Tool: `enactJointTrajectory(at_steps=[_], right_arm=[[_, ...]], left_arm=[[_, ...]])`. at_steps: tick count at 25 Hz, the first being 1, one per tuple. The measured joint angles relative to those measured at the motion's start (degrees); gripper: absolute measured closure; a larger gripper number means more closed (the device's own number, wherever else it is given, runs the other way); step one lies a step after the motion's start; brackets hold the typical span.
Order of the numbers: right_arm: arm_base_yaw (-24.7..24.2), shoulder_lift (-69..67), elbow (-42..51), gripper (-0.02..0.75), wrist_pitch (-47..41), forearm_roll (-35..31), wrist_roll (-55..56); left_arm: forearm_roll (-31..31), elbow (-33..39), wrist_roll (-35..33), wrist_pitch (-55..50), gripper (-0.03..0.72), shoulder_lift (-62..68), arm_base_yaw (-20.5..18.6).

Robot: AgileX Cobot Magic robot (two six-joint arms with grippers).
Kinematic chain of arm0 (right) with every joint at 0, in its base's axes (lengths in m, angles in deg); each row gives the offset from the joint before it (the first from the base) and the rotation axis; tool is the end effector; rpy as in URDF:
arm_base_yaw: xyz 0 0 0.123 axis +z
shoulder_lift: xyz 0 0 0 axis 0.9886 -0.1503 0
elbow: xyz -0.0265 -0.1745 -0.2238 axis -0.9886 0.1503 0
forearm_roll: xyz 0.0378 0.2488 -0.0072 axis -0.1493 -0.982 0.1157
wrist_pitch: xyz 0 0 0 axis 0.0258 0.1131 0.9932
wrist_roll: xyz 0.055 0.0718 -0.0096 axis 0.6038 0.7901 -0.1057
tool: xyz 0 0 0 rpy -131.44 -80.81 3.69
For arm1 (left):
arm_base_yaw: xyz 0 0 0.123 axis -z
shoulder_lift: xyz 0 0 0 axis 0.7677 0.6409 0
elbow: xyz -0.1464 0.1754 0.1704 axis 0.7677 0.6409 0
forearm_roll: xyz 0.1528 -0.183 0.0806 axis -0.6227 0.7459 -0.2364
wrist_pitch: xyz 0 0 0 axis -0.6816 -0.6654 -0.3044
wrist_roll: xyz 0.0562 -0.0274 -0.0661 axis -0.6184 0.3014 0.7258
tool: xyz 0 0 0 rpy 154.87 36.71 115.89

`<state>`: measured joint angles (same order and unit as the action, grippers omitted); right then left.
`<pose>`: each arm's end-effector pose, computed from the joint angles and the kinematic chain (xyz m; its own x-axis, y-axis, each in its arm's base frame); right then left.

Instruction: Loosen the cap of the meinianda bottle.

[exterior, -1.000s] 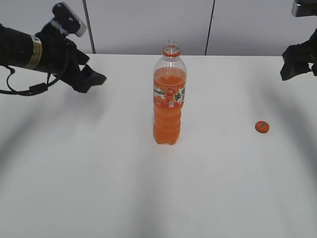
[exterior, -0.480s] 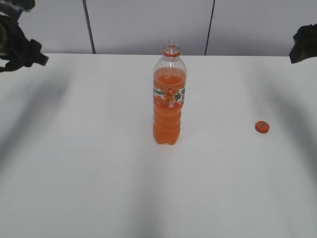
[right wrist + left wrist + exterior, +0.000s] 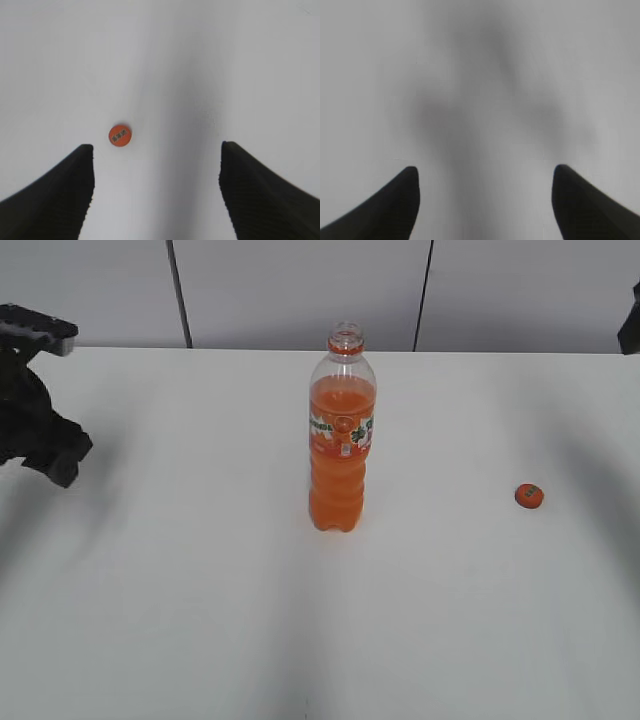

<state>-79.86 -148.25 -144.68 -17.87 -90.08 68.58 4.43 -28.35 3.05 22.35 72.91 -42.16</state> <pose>0.3328 0.0093 0.3073 -0.8128 -0.2181 -0.5402 -0.1938 0.9757 -0.1024 0.3489 -0.0343 0.1963 -0.9073 0.3136 -0.2802 0.2620 0.9427 0.2067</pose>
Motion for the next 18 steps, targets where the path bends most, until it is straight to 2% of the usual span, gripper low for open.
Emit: enactJointTrajectory(at_steps=[2, 7, 13, 18], right_arm=[[0.0, 1.6, 0.0, 0.153, -2.9, -0.4, 0.0], [0.0, 5.5, 0.0, 0.153, -11.2, -1.6, 0.0], [0.0, 9.3, 0.0, 0.174, -18.8, -1.7, 0.0], [0.0, 12.4, 0.0, 0.186, -21.9, -1.8, 0.0]], left_arm=[[4.5, -0.2, -2.0, -5.6, 0.189, -1.1, 0.0], [10.4, -0.5, -3.0, -14.5, 0.189, -4.7, 0.0], [12.8, -0.5, -3.1, -22.6, 0.189, -10.1, 0.0], [13.8, -0.5, -3.1, -24.5, 0.191, -15.8, 0.0]])
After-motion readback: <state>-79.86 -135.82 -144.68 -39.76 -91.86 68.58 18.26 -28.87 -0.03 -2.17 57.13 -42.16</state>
